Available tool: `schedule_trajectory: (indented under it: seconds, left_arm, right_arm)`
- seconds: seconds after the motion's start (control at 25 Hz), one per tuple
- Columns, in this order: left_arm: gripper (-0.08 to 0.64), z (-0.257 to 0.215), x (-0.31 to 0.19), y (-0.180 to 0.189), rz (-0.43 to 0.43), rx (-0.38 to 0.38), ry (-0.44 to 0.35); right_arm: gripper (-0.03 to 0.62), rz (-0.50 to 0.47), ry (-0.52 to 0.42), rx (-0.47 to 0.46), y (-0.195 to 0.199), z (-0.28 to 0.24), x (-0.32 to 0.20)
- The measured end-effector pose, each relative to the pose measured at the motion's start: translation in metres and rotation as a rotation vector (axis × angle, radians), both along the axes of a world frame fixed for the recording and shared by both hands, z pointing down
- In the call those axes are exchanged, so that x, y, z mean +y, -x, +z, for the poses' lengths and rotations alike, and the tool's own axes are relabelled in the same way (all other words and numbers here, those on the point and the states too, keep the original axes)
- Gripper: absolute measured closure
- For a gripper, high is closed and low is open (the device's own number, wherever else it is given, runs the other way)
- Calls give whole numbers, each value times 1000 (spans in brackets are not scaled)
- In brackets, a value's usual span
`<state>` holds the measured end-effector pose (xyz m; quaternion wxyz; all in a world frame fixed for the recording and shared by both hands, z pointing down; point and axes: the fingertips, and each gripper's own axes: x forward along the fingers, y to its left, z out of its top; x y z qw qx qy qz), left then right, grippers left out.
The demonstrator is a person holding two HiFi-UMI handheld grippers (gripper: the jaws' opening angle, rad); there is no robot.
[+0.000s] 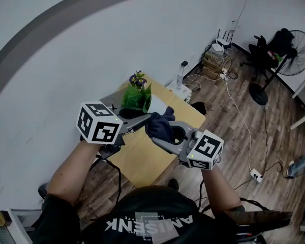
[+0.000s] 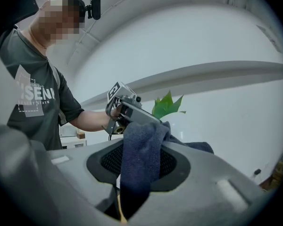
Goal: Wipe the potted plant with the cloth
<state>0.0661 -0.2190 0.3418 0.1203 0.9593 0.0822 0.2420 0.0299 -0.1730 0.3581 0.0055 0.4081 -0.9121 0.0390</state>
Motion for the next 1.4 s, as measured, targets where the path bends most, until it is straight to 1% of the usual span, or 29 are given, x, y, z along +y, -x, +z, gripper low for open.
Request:
schedule_trajectory:
  seconds: [0.16, 0.4, 0.48, 0.56, 0.6, 0.76, 0.8, 0.88, 0.96, 1.12, 1.2, 1.32, 1.4]
  left_arm:
    - [548, -7, 4, 2, -3, 22, 7]
    - [549, -11, 5, 8, -15, 60, 95]
    - [549, -12, 5, 9, -19, 67, 96]
    - [549, -12, 5, 11, -19, 58, 51]
    - [549, -10, 4, 12, -20, 43, 8]
    - [549, 14, -7, 23, -30, -81, -231]
    - [548, 21, -9, 26, -28, -112, -277]
    - [548, 34, -12, 30, -24, -162, -336]
    - [546, 45, -12, 33, -17, -190, -353]
    - [545, 58, -9, 37, -22, -201, -309]
    - [545, 69, -13, 41, -34, -231, -342]
    - [545, 94, -25, 46, -39, -315, -432]
    - [545, 110, -30, 46, -28, -356, -465]
  right_arm:
    - [465, -10, 13, 4, 7, 3, 4]
    - [465, -27, 17, 20, 14, 7, 7]
    - [465, -30, 22, 24, 15, 10, 7]
    - [465, -33, 34, 28, 16, 15, 8]
    - [465, -34, 38, 25, 16, 17, 10]
    - [465, -9, 38, -10, 1, 13, 12]
    - [465, -2, 36, -20, -3, 11, 12]
    - [465, 8, 34, -44, -10, 7, 11]
    - [465, 18, 34, -53, -15, 6, 10]
    - [465, 27, 37, -59, -20, 7, 12]
    - [465, 40, 33, -77, -24, 7, 13]
    - [465, 55, 35, -98, -32, 6, 12]
    - [465, 62, 41, -103, -37, 7, 12]
